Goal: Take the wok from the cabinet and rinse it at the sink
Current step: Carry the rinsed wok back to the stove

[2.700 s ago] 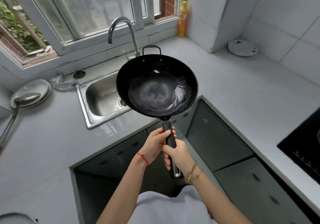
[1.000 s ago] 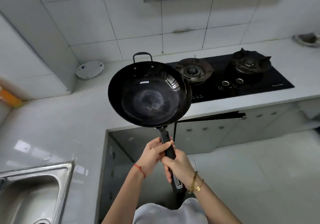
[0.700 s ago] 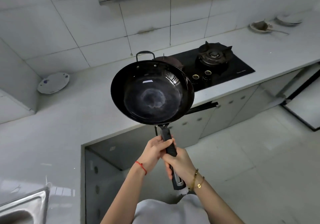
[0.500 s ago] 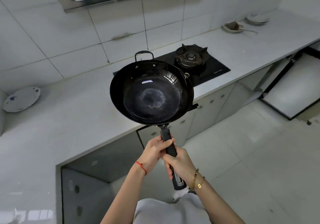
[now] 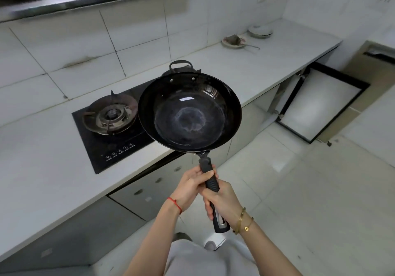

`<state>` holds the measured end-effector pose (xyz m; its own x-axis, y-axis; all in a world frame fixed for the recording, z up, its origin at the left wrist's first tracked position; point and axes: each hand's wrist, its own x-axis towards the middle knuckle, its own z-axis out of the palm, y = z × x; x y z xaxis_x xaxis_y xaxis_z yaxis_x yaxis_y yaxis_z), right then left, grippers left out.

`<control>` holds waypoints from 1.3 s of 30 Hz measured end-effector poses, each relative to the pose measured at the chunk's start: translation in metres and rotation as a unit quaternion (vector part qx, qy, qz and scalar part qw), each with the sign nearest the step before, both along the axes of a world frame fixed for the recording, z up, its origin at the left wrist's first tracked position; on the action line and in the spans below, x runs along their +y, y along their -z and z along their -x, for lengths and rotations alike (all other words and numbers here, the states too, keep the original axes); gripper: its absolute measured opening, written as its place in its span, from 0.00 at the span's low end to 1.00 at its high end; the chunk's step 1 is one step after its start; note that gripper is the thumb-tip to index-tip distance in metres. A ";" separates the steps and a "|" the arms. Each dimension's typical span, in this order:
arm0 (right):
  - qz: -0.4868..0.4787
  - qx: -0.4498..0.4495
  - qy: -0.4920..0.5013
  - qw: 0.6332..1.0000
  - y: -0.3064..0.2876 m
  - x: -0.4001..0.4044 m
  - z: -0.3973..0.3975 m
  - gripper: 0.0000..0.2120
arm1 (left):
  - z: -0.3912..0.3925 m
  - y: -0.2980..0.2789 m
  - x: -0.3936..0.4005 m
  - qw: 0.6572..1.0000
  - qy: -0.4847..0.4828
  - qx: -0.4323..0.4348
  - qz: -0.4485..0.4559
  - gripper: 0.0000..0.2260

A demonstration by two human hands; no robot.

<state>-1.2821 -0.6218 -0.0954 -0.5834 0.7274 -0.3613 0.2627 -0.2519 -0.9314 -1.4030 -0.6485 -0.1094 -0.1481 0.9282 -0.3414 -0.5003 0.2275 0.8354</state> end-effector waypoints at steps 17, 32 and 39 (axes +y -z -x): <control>0.022 0.008 0.078 0.997 0.014 0.190 -0.021 0.14 | -0.018 0.030 0.214 0.998 0.068 -0.013 0.012 0.17; 0.022 -0.016 0.062 0.998 0.014 0.421 0.004 0.11 | 0.010 0.028 0.438 0.997 0.074 -0.012 0.012 0.15; 0.007 -0.022 0.017 1.000 0.031 0.509 0.013 0.04 | 0.015 0.034 0.513 0.999 0.028 -0.019 0.027 0.15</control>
